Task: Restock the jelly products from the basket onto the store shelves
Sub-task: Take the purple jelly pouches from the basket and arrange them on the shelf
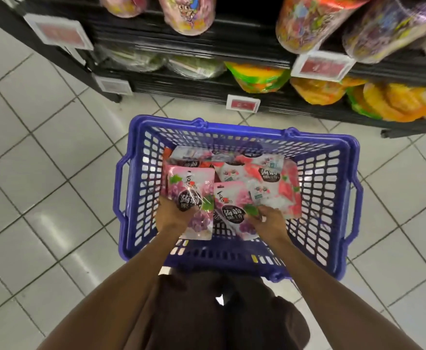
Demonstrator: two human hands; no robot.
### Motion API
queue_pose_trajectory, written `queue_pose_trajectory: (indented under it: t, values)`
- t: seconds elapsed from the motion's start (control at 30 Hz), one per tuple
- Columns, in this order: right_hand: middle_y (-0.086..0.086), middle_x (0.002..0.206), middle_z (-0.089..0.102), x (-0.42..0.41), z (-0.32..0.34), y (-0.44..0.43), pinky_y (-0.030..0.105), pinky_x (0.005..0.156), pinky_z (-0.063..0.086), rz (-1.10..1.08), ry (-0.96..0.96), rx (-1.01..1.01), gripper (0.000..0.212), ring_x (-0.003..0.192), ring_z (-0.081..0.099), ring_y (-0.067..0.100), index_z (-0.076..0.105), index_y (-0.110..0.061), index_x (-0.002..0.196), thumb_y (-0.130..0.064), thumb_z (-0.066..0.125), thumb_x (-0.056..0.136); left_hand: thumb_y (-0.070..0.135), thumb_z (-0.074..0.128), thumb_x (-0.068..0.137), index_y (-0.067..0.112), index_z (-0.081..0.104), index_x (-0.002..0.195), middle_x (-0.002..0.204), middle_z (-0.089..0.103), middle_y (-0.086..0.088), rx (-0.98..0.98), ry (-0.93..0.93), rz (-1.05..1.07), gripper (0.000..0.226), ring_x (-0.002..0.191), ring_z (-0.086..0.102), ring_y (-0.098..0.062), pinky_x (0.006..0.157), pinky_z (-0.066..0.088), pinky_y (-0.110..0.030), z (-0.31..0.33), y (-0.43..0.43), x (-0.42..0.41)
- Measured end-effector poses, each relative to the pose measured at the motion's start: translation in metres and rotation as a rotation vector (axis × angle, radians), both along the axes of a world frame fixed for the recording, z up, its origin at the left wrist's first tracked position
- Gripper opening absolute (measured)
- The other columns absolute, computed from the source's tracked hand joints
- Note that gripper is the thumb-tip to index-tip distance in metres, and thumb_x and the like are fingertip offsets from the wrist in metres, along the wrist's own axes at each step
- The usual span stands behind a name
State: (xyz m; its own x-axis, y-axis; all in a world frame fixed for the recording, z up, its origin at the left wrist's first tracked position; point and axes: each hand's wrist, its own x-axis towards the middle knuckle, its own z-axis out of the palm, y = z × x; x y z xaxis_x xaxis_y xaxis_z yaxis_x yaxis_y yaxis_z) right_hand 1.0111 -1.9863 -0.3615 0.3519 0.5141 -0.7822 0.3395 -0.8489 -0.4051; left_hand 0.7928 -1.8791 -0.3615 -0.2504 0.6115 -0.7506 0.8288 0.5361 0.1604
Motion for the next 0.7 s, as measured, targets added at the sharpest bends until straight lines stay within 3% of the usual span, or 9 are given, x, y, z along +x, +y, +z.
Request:
queue_pose_trajectory:
  t: [0.07, 0.13, 0.23, 0.37, 0.47, 0.57, 0.63, 0.7]
  values:
    - [0.011, 0.088, 0.073, -0.002, 0.009, -0.003, 0.038, 0.077, 0.056, -0.118, 0.167, 0.024, 0.026, 0.083, 0.066, 0.027, 0.065, -0.009, 0.117, -0.019, 0.065, 0.093, 0.049, 0.084, 0.068, 0.007, 0.016, 0.151, 0.151, 0.034, -0.026, -0.055, 0.032, 0.014, 0.116, 0.141, 0.032, -0.041, 0.114, 0.034, -0.05, 0.001, 0.001, 0.003]
    - [0.006, 0.071, 0.068, -0.005, 0.017, -0.006, 0.026, 0.057, 0.05, -0.286, 0.278, 0.056, 0.023, 0.061, 0.061, 0.018, 0.057, -0.008, 0.121, -0.013, 0.058, 0.098, 0.039, 0.089, 0.066, 0.014, 0.008, 0.155, 0.156, 0.022, -0.025, -0.107, -0.033, 0.156, 0.123, 0.145, 0.023, -0.041, 0.116, 0.03, -0.051, 0.002, 0.001, 0.008]
    - [-0.008, 0.054, 0.061, -0.001, 0.028, -0.007, 0.019, 0.042, 0.043, -0.524, 0.328, 0.114, 0.016, 0.045, 0.054, 0.006, 0.051, -0.015, 0.114, -0.008, 0.053, 0.1, 0.021, 0.092, 0.063, 0.008, 0.023, 0.146, 0.147, 0.042, -0.016, -0.036, -0.193, 0.288, 0.109, 0.135, 0.043, -0.034, 0.111, 0.038, -0.038, 0.005, -0.001, 0.011]
    - [-0.005, 0.078, 0.065, 0.007, 0.068, 0.005, 0.024, 0.057, 0.047, -0.805, 0.315, 0.174, 0.012, 0.068, 0.058, 0.012, 0.061, -0.025, 0.101, -0.017, 0.065, 0.093, 0.031, 0.091, 0.064, -0.002, 0.054, 0.132, 0.129, 0.063, -0.018, -0.057, -0.178, 0.298, 0.084, 0.118, 0.061, -0.03, 0.101, 0.049, -0.037, 0.052, 0.002, 0.013]
    - [0.005, 0.091, 0.069, 0.007, 0.131, 0.016, 0.029, 0.068, 0.049, -0.825, 0.365, 0.244, 0.025, 0.08, 0.061, 0.017, 0.065, -0.02, 0.103, -0.035, 0.073, 0.085, 0.024, 0.094, 0.06, -0.002, 0.068, 0.112, 0.111, 0.072, -0.017, -0.027, -0.304, 0.468, 0.064, 0.101, 0.069, -0.028, 0.091, 0.056, -0.044, 0.121, 0.018, 0.01]
    - [-0.003, 0.07, 0.071, 0.009, 0.216, 0.033, 0.017, 0.055, 0.048, -0.736, 0.431, 0.388, 0.027, 0.062, 0.064, 0.004, 0.071, -0.021, 0.085, -0.038, 0.081, 0.066, 0.013, 0.089, 0.067, 0.007, 0.069, 0.109, 0.109, 0.073, -0.014, 0.071, -0.565, 0.503, 0.046, 0.095, 0.07, -0.024, 0.084, 0.058, -0.038, 0.213, 0.035, 0.009]
    - [-0.006, 0.063, 0.068, 0.013, 0.281, 0.045, 0.015, 0.048, 0.044, -0.706, 0.475, 0.46, 0.024, 0.056, 0.062, 0.002, 0.071, -0.021, 0.082, -0.032, 0.081, 0.062, 0.021, 0.087, 0.068, 0.007, 0.07, 0.111, 0.108, 0.074, -0.012, 0.137, -0.705, 0.482, 0.048, 0.091, 0.072, -0.022, 0.072, 0.059, -0.03, 0.287, 0.048, 0.01]
    - [-0.004, 0.058, 0.065, 0.017, 0.348, 0.055, 0.014, 0.045, 0.041, -0.676, 0.516, 0.533, 0.01, 0.051, 0.058, 0.002, 0.071, -0.024, 0.068, -0.027, 0.079, 0.064, 0.037, 0.083, 0.067, 0.012, 0.071, 0.113, 0.107, 0.076, -0.006, 0.163, -0.822, 0.4, 0.054, 0.097, 0.072, -0.023, 0.076, 0.061, -0.032, 0.359, 0.061, 0.012]
